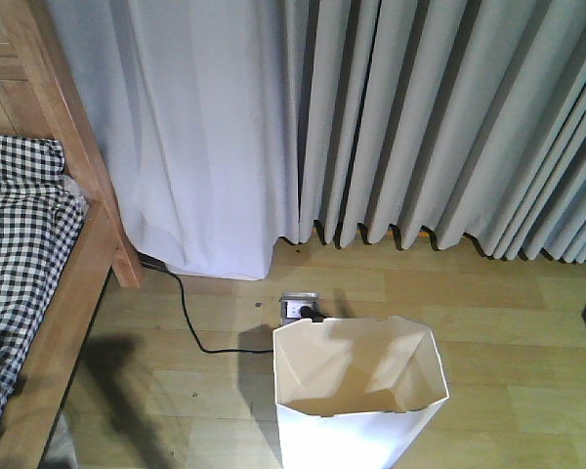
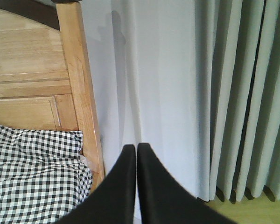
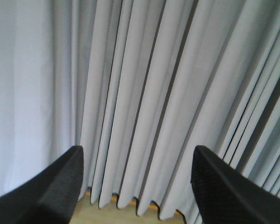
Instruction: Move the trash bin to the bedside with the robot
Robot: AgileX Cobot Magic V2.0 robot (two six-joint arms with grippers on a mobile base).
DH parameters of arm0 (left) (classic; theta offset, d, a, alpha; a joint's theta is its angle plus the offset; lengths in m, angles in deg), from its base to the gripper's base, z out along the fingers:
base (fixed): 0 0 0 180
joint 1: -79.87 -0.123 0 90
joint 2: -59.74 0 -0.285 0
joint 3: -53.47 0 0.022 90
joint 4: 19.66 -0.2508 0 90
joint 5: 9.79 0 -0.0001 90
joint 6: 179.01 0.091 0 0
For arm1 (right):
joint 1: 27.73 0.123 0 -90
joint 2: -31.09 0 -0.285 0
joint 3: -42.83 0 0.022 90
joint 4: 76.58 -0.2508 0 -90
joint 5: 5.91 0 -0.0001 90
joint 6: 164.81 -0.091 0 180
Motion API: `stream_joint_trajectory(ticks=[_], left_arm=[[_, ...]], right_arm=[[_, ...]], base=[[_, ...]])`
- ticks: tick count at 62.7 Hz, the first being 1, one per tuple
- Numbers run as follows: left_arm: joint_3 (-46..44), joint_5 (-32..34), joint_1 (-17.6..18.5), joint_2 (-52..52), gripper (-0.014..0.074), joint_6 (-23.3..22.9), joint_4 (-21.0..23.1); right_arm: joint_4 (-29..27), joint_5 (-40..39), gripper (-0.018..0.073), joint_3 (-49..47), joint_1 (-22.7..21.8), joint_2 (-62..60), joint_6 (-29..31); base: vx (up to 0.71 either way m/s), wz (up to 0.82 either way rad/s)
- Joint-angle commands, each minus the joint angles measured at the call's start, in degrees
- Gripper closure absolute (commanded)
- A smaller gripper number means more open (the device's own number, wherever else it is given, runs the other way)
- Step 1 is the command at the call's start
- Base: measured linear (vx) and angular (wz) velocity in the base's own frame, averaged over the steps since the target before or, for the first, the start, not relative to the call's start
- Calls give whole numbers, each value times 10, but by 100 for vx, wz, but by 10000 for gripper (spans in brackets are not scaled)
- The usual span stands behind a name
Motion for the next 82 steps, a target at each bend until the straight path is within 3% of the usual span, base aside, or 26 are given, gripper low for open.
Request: stream_joint_trajectory(ticks=[1,13,19,27,38,74,79,82], left_arm=[[-14,41,-2,-4,603,-3,3],[-14,41,-2,-4,603,-3,3],[-14,41,-2,-4,603,-3,3],[-14,41,-2,-4,603,-3,3],[-14,41,-2,-4,603,-3,3],[-14,41,-2,-4,603,-3,3],[-14,41,-2,-4,603,-3,3],[-14,41,-2,-4,603,-3,3]], right_arm=[[-7,-30,83,8,1,-27,1],[-9,-24,129,35,1,-62,1],[-9,-37,285,35,1,-62,1],[-14,-7,572,35,1,-62,0],[-18,26,570,35,1,-62,-1],[-15,24,568,36,4,-62,3],[17,-1,568,36,4,-64,-25],[82,-5,568,36,4,-71,-83]], base=[[0,0],[0,0],[0,0],[0,0],[0,0],[0,0],[0,0],[0,0]])
